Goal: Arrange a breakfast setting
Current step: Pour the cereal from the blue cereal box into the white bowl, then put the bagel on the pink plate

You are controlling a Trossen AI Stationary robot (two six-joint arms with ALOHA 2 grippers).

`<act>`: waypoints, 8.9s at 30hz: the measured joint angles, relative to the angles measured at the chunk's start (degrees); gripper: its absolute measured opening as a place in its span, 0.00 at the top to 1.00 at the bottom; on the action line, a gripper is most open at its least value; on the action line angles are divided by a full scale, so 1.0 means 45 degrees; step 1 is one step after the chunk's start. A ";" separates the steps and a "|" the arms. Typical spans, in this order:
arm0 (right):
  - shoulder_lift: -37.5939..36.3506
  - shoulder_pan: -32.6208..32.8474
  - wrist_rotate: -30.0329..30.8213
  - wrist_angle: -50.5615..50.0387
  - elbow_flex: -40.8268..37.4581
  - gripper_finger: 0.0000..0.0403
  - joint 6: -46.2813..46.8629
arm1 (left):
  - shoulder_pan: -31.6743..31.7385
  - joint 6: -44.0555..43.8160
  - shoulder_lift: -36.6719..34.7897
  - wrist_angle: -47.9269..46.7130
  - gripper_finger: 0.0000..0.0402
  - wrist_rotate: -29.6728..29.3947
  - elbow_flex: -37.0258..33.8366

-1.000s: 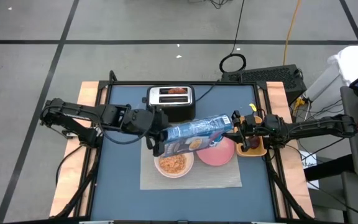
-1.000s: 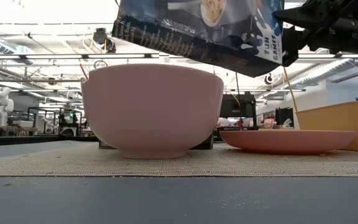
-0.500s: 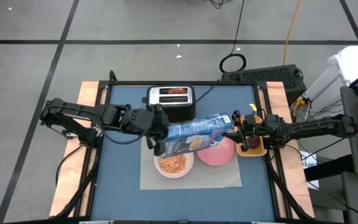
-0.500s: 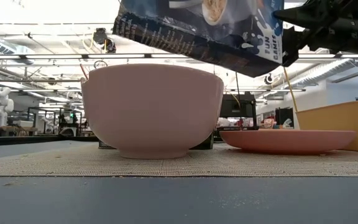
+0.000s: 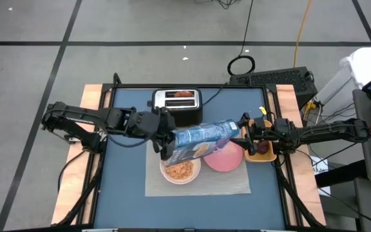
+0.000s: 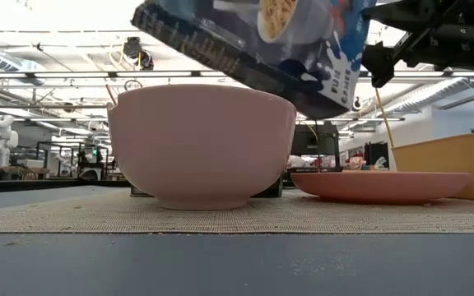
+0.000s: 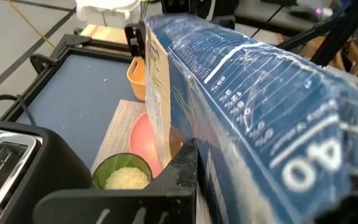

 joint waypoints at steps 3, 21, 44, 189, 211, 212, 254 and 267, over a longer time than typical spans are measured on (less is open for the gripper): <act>0.0003 0.0000 0.0000 -0.0020 0.0000 0.22 -0.0094 | 0.0111 -0.0061 -0.0179 0.0126 1.00 0.0020 0.0000; 0.0003 -0.0005 -0.0010 -0.0059 -0.0005 0.22 -0.0102 | 0.0965 -0.0366 -0.1190 0.0362 1.00 0.0073 0.0025; -0.0025 -0.0005 -0.0029 -0.0084 -0.0019 0.22 -0.0102 | 0.2957 -0.1050 -0.5090 -0.1493 1.00 -0.0034 0.0024; -0.0020 -0.0001 -0.0078 -0.0061 -0.0024 0.22 -0.0102 | 1.2853 -0.2718 -0.1872 -1.2741 0.51 0.2472 0.0058; -0.0017 -0.0001 -0.0077 -0.0061 -0.0024 0.22 -0.0098 | 1.2845 -0.3071 -0.4096 -1.1382 0.51 0.2506 0.0068; -0.0017 -0.0002 -0.0075 -0.0061 -0.0024 0.22 -0.0102 | 1.2844 -0.3100 -0.4215 -1.1225 0.51 0.2506 0.0068; -0.0021 0.0000 0.0022 0.0242 -0.0024 0.22 -0.0010 | 0.8704 -0.0849 -0.3538 -0.4331 0.51 0.2470 0.0070; -0.0017 0.0000 0.0029 0.0609 -0.0024 0.22 -0.0005 | 0.7957 0.1836 -0.1302 -0.0419 0.51 0.2497 0.0068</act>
